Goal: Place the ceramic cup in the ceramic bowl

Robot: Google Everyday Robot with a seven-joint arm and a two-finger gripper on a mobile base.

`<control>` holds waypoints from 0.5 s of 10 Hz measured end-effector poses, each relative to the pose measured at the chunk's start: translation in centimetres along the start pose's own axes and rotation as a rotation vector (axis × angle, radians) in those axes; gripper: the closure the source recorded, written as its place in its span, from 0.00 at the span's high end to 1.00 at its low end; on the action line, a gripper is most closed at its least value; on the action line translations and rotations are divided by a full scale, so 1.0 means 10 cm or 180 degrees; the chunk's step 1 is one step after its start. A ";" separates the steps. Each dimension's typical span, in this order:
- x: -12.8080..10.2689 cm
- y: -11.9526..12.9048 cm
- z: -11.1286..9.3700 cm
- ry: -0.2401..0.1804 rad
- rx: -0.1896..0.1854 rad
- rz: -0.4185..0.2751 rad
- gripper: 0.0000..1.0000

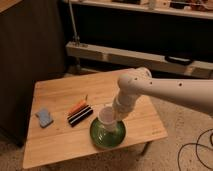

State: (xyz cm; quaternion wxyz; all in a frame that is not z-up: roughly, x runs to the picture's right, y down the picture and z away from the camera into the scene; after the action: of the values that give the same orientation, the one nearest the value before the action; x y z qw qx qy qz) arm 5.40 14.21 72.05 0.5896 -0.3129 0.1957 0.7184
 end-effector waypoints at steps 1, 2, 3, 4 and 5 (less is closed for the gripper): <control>-0.01 -0.01 0.06 0.0036 -0.0032 0.0009 0.02; -0.02 0.00 0.08 0.0055 -0.0057 0.0009 0.10; -0.03 0.02 0.10 0.0069 -0.0061 0.0000 0.20; -0.03 0.04 0.11 0.0081 -0.0047 -0.0014 0.31; -0.03 0.02 0.12 0.0085 -0.0032 -0.0001 0.41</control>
State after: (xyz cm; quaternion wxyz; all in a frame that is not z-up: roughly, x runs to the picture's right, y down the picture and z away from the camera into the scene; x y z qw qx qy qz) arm 4.92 14.74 73.11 0.5856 -0.3255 0.1998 0.7150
